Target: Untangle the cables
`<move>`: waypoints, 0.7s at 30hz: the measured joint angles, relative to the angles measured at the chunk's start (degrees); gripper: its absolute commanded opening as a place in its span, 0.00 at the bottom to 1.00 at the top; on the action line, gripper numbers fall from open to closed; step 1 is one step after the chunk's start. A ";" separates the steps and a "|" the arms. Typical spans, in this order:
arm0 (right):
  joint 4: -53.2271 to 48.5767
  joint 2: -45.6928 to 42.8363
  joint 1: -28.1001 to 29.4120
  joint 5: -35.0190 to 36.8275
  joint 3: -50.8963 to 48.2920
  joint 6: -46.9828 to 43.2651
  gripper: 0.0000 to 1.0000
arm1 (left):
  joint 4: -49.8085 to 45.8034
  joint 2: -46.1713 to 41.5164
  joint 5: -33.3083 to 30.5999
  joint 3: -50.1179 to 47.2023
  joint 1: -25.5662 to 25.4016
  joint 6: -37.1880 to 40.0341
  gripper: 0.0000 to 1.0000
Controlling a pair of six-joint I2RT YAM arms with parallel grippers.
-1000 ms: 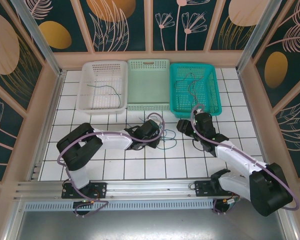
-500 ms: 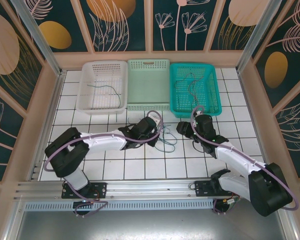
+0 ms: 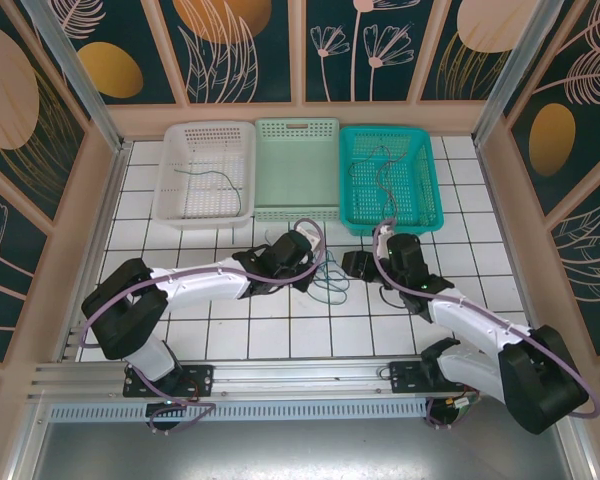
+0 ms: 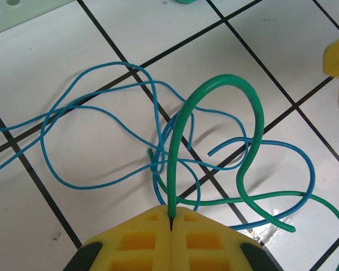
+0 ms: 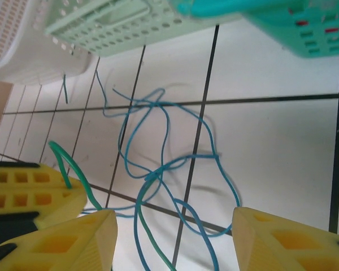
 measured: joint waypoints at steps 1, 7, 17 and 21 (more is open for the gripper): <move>-0.13 0.48 0.24 0.00 -0.11 -0.09 0.56 | 0.00 0.00 -0.37 0.00 0.00 0.04 0.00; 0.33 1.29 0.59 0.00 -1.42 0.22 0.56 | 0.00 -1.11 -2.60 0.00 0.00 -0.07 0.00; 3.80 11.74 1.14 -2.43 -1.49 3.30 0.43 | 4.04 -9.33 -4.61 -1.66 0.00 -0.04 0.00; 5.05 13.77 1.84 -2.32 -0.98 5.07 0.11 | 5.66 -10.12 -4.61 -2.95 0.00 0.00 0.00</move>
